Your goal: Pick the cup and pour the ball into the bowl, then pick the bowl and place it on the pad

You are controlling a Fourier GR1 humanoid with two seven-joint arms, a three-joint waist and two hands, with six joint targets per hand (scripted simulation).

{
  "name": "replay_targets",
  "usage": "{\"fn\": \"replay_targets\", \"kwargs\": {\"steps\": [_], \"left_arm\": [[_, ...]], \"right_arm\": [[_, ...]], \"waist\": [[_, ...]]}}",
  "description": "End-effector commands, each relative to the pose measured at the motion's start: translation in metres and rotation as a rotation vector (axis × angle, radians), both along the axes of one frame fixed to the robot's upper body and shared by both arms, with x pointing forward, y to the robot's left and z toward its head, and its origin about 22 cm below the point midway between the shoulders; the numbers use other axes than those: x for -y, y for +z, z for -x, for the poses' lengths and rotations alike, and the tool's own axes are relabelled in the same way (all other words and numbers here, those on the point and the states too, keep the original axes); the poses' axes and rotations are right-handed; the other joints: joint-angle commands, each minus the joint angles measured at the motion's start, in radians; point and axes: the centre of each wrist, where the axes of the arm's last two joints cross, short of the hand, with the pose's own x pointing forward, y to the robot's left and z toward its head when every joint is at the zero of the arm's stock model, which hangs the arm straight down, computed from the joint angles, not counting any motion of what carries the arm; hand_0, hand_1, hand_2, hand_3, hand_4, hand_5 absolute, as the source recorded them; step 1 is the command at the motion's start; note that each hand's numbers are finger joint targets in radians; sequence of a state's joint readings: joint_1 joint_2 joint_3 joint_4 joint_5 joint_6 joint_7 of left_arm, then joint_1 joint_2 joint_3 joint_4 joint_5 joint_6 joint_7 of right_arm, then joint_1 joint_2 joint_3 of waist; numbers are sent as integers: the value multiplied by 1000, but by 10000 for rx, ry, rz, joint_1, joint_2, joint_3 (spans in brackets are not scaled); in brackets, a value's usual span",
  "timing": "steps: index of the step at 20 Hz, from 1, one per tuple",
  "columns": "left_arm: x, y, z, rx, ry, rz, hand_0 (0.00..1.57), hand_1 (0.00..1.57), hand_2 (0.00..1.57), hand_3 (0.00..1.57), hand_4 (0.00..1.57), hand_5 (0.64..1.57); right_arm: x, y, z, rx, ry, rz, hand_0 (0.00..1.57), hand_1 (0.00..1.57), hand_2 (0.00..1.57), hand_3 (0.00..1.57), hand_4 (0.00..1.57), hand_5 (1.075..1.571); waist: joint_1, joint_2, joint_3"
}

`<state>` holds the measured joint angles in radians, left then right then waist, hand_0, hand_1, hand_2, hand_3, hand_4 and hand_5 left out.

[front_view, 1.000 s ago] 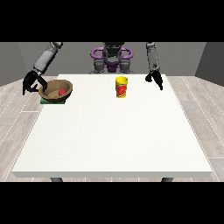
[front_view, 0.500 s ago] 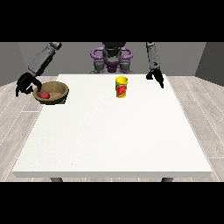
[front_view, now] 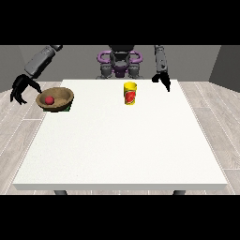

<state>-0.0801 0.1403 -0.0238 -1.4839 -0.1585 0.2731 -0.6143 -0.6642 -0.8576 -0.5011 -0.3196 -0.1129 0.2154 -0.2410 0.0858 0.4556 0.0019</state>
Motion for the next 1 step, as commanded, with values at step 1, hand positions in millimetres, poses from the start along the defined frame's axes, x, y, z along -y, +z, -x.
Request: {"fn": "replay_targets", "kwargs": {"steps": [1], "left_arm": [[3, -25, 13, -1460, -136, 250, 0, 0, 0, 0, 965, 1416]], "right_arm": [[6, -1, 8, -634, 304, -338, 0, 0, 0, 0, 124, 1326]], "waist": [[-275, -1346, -18]]}}
